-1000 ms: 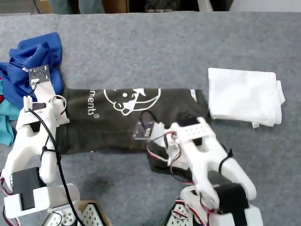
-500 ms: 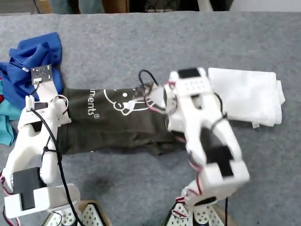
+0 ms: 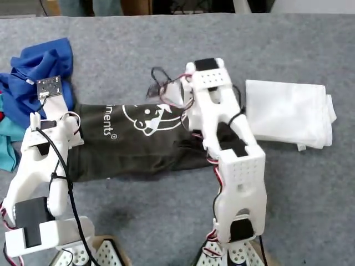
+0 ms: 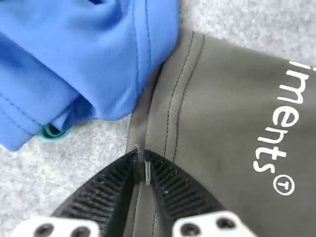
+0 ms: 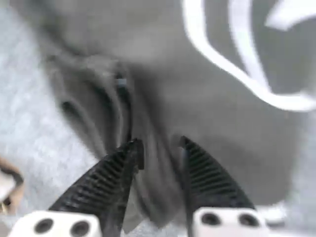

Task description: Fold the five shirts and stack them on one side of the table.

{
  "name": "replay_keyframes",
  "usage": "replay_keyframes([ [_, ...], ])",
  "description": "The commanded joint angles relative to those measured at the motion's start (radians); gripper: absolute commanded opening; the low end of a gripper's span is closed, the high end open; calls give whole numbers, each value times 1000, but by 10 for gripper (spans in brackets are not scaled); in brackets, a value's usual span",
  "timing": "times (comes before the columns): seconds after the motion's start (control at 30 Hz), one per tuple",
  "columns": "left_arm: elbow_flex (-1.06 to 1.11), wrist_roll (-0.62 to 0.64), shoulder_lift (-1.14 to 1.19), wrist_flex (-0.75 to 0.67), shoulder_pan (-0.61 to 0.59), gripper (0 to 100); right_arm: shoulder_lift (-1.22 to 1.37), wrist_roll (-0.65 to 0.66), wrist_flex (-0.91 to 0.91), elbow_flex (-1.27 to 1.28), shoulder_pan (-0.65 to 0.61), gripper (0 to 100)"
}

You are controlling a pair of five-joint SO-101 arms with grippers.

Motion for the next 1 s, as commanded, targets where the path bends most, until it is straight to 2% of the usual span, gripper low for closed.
replay_keyframes([
  [0.0,-1,8,-40,-5,12,29,-8,-210,15,-189,63,160],
  [0.1,-1,8,-40,-5,21,29,-47,-313,20,-252,100,158],
  [0.17,1,8,-40,2,28,29,-125,-292,21,-160,100,118],
  [0.23,1,8,-40,2,31,29,-236,-269,21,31,74,7],
  [0.33,1,8,-40,2,30,29,-433,-233,8,381,28,11],
  [0.43,1,8,-40,2,30,29,-619,-216,-80,676,-21,13],
  [0.57,1,9,-40,2,35,29,-740,-219,-267,894,-46,15],
  [0.87,1,8,-41,0,33,29,-559,-221,-606,872,0,15],
  [0.97,1,8,-41,-3,33,29,-519,-284,-626,765,2,15],
])
